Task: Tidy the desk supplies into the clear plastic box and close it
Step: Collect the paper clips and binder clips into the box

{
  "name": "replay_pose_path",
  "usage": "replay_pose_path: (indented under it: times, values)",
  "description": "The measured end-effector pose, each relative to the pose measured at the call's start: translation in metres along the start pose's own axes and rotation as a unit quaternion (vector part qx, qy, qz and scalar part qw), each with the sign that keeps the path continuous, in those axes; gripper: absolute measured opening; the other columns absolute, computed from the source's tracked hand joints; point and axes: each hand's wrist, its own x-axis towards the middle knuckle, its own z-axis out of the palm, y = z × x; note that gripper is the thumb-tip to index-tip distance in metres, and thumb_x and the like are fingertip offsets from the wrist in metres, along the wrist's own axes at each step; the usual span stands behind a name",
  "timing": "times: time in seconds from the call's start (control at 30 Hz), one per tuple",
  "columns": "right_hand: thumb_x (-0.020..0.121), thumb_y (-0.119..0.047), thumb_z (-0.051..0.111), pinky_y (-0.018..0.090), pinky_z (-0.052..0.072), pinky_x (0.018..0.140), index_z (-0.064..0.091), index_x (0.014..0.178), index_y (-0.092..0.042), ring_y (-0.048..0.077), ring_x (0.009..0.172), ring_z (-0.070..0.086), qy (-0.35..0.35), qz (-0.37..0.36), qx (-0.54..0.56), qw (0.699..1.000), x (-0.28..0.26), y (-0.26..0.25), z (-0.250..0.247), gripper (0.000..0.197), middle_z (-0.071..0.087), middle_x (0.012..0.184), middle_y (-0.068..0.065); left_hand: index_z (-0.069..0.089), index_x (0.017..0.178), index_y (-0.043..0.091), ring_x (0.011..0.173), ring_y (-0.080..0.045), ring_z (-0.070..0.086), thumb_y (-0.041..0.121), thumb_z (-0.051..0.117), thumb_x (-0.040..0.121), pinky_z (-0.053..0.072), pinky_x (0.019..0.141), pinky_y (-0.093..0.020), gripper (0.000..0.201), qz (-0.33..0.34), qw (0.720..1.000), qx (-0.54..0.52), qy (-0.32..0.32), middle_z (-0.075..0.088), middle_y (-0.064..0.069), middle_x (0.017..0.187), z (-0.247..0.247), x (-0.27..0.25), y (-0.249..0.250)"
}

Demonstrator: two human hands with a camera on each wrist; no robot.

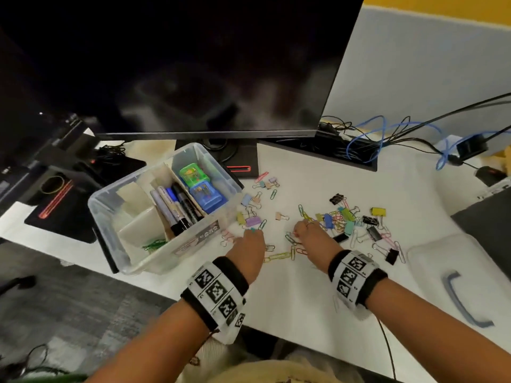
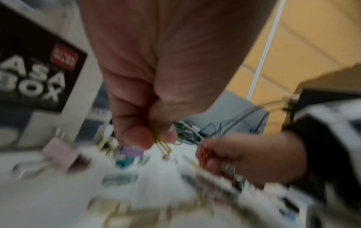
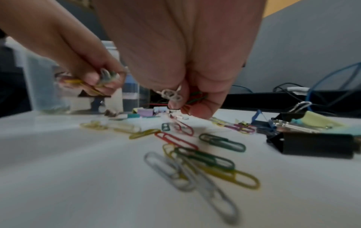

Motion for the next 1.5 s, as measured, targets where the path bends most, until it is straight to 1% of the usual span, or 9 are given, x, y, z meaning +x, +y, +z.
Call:
replay_pose_path:
  times: [0.13,0.4,0.5,0.7,0.93,1.1,1.23,1.4,1.5]
  values:
    - [0.074,0.023,0.035,0.008,0.032,0.062,0.05,0.114,0.005,0.022,0.1,0.052,0.064,0.011,0.157,0.986,-0.004,-0.017,-0.015,0.045,0.054,0.113,0.02,0.053,0.119,-0.004,0.121,-0.03,0.047,-0.005,0.041,0.092,0.038,0.1,-0.031,0.029,0.04,0.986,-0.144,0.075,0.05,-0.019,0.131,-0.055,-0.039,-0.04]
    - [0.087,0.013,0.045,0.001,0.04,0.055,0.058,0.106,0.005,-0.014,0.065,0.053,0.132,-0.182,0.447,0.866,0.002,-0.155,-0.059,0.025,0.05,0.079,-0.013,0.064,0.106,-0.001,0.092,-0.033,0.062,0.005,0.057,0.09,0.036,0.072,-0.025,0.019,-0.109,0.969,-0.179,0.132,0.064,-0.015,0.093,-0.075,-0.081,-0.151]
    - [0.089,0.007,0.051,0.002,0.046,0.058,0.056,0.111,0.007,-0.004,0.071,0.052,0.133,-0.205,0.486,0.839,0.016,-0.208,-0.059,0.023,0.062,0.091,0.004,0.068,0.103,0.001,0.087,-0.031,0.063,0.008,0.06,0.088,0.035,0.07,-0.023,0.019,-0.088,0.981,-0.141,0.101,0.069,-0.014,0.09,-0.065,-0.077,-0.161]
    - [0.089,-0.001,0.054,0.022,0.044,0.088,0.059,0.111,0.005,0.031,0.105,0.06,0.166,-0.172,0.427,0.872,0.032,-0.237,-0.046,0.024,0.066,0.109,0.022,0.068,0.105,0.0,0.058,-0.015,0.054,0.012,0.065,0.085,0.036,0.05,-0.013,0.024,-0.075,0.986,-0.13,0.076,0.071,-0.019,0.098,-0.069,-0.08,-0.166]
    - [0.089,-0.012,0.057,0.037,0.048,0.09,0.057,0.121,-0.004,0.033,0.098,0.062,0.125,-0.247,0.232,0.932,0.029,-0.234,-0.04,0.033,0.069,0.103,0.02,0.072,0.103,0.004,0.089,-0.025,0.069,0.015,0.073,0.078,0.048,0.077,-0.025,0.027,-0.049,0.985,-0.129,0.106,0.074,-0.015,0.097,-0.075,-0.092,-0.181]
    - [0.094,-0.012,0.048,0.041,0.039,0.103,0.063,0.11,0.005,0.035,0.119,0.052,0.095,-0.298,0.154,0.937,0.027,-0.222,-0.032,0.028,0.058,0.126,0.024,0.069,0.11,0.006,0.097,-0.025,0.064,0.018,0.067,0.084,0.041,0.076,-0.022,0.029,-0.075,0.992,-0.069,0.076,0.07,-0.012,0.105,-0.075,-0.095,-0.178]
    - [0.09,-0.006,0.052,0.039,0.049,0.094,0.065,0.105,0.008,0.036,0.101,0.062,0.169,-0.354,0.201,0.898,0.013,-0.207,-0.025,0.025,0.064,0.114,0.024,0.066,0.116,0.01,0.104,-0.022,0.063,0.014,0.069,0.083,0.045,0.09,-0.025,0.034,-0.074,0.989,-0.073,0.101,0.066,-0.008,0.117,-0.075,-0.095,-0.174]
    - [0.085,-0.017,0.055,0.011,0.045,0.074,0.071,0.093,-0.005,0.006,0.074,0.056,0.309,-0.241,0.327,0.86,-0.005,-0.142,-0.022,0.022,0.069,0.084,0.01,0.072,0.096,0.011,0.075,-0.013,0.055,0.007,0.07,0.08,0.047,0.071,-0.023,0.017,-0.022,0.967,-0.135,0.214,0.068,-0.008,0.097,-0.071,-0.096,-0.172]
    - [0.086,-0.013,0.056,0.015,0.049,0.069,0.07,0.087,-0.007,0.005,0.067,0.051,0.328,-0.091,0.275,0.899,-0.004,-0.089,-0.01,0.016,0.064,0.079,0.008,0.072,0.085,0.013,0.068,-0.01,0.053,0.007,0.071,0.079,0.043,0.064,-0.014,0.009,0.05,0.952,-0.149,0.265,0.066,-0.002,0.084,-0.071,-0.091,-0.156]
